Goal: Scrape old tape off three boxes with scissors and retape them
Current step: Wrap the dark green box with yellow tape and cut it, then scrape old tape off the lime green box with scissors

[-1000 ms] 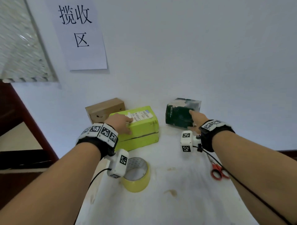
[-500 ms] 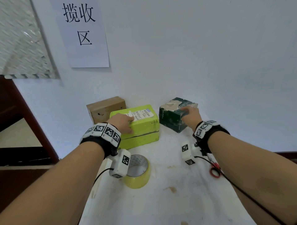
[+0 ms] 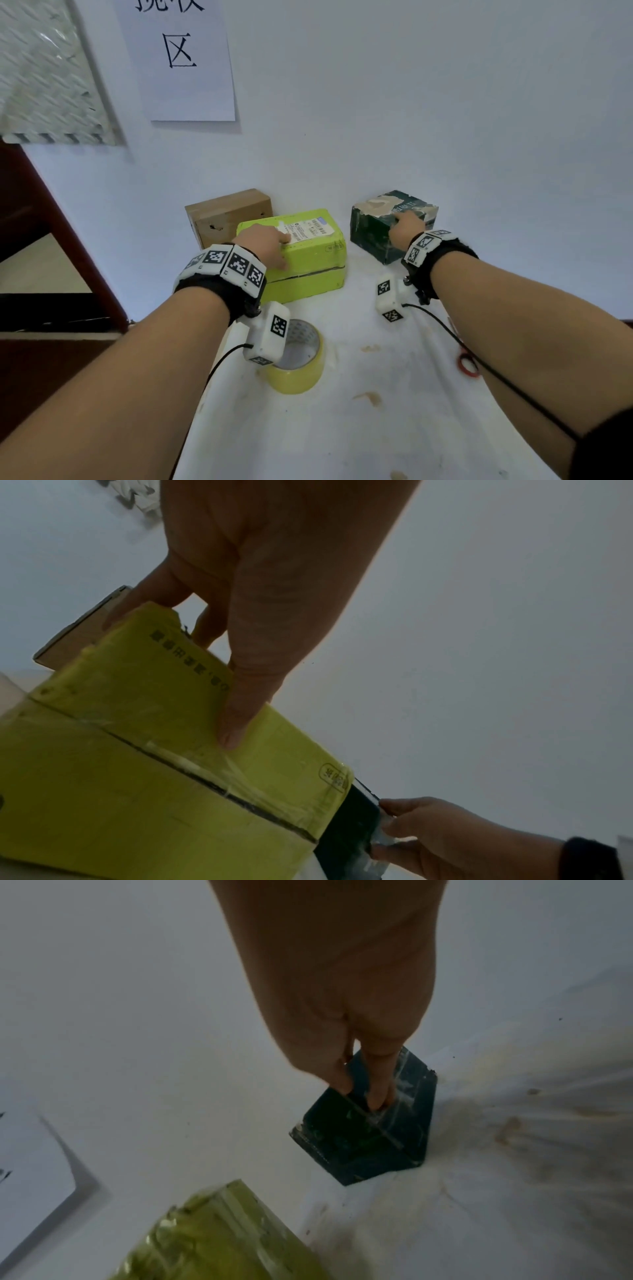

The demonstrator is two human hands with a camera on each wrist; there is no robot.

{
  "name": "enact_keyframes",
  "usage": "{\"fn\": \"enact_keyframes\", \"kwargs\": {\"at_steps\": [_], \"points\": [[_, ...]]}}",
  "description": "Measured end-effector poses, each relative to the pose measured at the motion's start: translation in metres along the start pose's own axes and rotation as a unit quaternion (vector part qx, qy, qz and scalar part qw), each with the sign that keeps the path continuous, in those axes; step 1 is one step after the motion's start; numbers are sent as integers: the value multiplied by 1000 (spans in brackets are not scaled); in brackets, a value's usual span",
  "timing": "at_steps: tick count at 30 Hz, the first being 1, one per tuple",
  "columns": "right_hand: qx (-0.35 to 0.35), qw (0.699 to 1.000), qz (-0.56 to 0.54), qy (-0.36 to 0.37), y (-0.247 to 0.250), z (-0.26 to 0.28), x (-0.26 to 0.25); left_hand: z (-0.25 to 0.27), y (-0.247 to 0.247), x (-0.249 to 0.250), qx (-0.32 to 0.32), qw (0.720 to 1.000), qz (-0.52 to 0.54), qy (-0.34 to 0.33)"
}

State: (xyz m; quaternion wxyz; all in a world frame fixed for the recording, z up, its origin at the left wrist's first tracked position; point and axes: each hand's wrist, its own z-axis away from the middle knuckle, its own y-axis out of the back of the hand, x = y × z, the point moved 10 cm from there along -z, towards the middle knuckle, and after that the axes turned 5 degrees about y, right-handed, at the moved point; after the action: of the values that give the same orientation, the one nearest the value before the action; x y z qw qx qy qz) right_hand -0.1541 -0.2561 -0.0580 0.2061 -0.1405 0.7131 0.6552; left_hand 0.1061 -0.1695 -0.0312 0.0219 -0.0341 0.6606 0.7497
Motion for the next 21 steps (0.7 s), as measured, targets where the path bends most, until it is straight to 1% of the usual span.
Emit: {"fn": "enact_keyframes", "kwargs": {"at_steps": [3, 5, 6, 7, 8, 10, 11, 12, 13, 16, 17, 19, 21], "points": [[-38, 994, -103, 11, -13, -6, -1, -3, -3, -2, 1, 1000, 6, 4], [-63, 979, -193, 21, -22, -6, -1, -4, -2, -2, 3, 1000, 4, 2], [-68, 974, -214, 25, -24, -6, -1, -4, -2, -3, 3, 1000, 4, 2], [-56, 974, -218, 29, -23, -6, -2, -4, -1, -3, 3, 1000, 6, 3], [-28, 975, -220, 33, -17, -7, -2, -5, -1, -3, 2, 1000, 6, 4], [54, 973, -224, 28, -1, -4, 2, -5, -2, -4, 0, 1000, 8, 5], [81, 970, -228, 17, 5, 1, 4, -5, -2, -5, 0, 1000, 9, 6], [90, 968, -234, 5, 9, 6, 6, -4, -2, -5, 0, 1000, 10, 7], [82, 967, -240, -3, 9, 9, 6, -4, -1, -5, 1, 1000, 11, 5], [14, 963, -268, -6, -2, 24, 0, -2, -2, -8, 0, 1000, 23, 0], [5, 959, -282, -2, -2, 31, -2, -1, -1, -10, 0, 999, 33, -2], [-8, 952, -307, 7, -1, 48, -8, 3, 4, -13, 8, 998, 70, -3], [-51, 942, -331, 15, -4, 66, -17, 7, 17, -17, 38, 991, 129, -2]]}}
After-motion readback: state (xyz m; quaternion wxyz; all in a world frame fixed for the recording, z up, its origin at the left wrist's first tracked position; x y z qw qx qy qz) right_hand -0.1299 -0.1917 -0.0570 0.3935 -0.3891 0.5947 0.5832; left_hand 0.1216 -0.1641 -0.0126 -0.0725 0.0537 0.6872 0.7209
